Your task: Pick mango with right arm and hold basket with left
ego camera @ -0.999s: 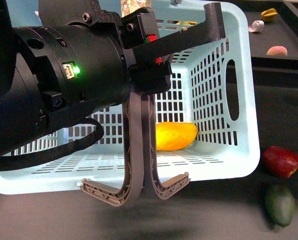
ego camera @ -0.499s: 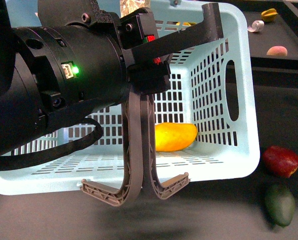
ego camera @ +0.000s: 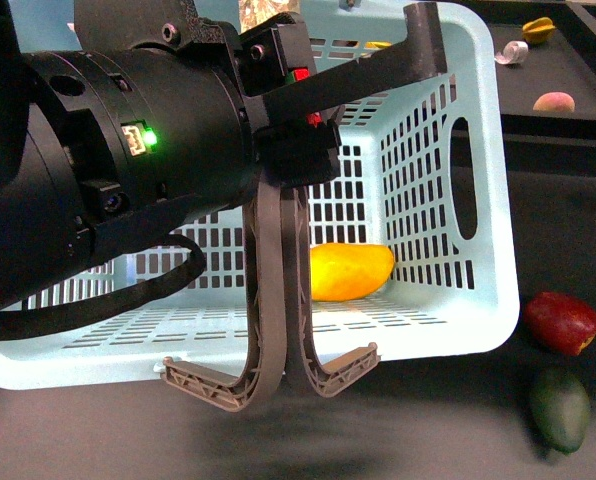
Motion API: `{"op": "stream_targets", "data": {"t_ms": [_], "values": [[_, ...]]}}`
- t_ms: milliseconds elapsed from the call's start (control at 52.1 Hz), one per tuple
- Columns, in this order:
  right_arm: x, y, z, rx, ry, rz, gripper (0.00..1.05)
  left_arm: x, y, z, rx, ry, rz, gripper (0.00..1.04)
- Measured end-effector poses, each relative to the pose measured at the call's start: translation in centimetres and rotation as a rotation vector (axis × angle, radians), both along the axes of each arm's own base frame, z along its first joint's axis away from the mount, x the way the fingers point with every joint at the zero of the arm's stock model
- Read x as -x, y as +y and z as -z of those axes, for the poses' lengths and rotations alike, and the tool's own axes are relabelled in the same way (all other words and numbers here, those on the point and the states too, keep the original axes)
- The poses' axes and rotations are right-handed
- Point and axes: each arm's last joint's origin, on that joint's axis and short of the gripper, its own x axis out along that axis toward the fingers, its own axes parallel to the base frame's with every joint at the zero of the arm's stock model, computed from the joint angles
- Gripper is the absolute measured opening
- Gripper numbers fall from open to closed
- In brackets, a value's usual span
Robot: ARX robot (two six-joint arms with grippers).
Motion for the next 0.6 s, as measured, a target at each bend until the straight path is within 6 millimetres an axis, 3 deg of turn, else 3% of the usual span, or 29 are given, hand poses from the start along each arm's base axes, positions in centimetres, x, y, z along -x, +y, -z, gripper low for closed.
{"op": "stream_targets", "data": {"t_ms": [288, 595], "values": [[0.00, 0.00, 0.00, 0.002, 0.000, 0.000, 0.02, 0.01, -0.02, 0.00, -0.001, 0.000, 0.001, 0.06], [0.00, 0.00, 0.00, 0.002, 0.000, 0.000, 0.51, 0.01, -0.02, 0.00, 0.000, 0.000, 0.001, 0.06]]}}
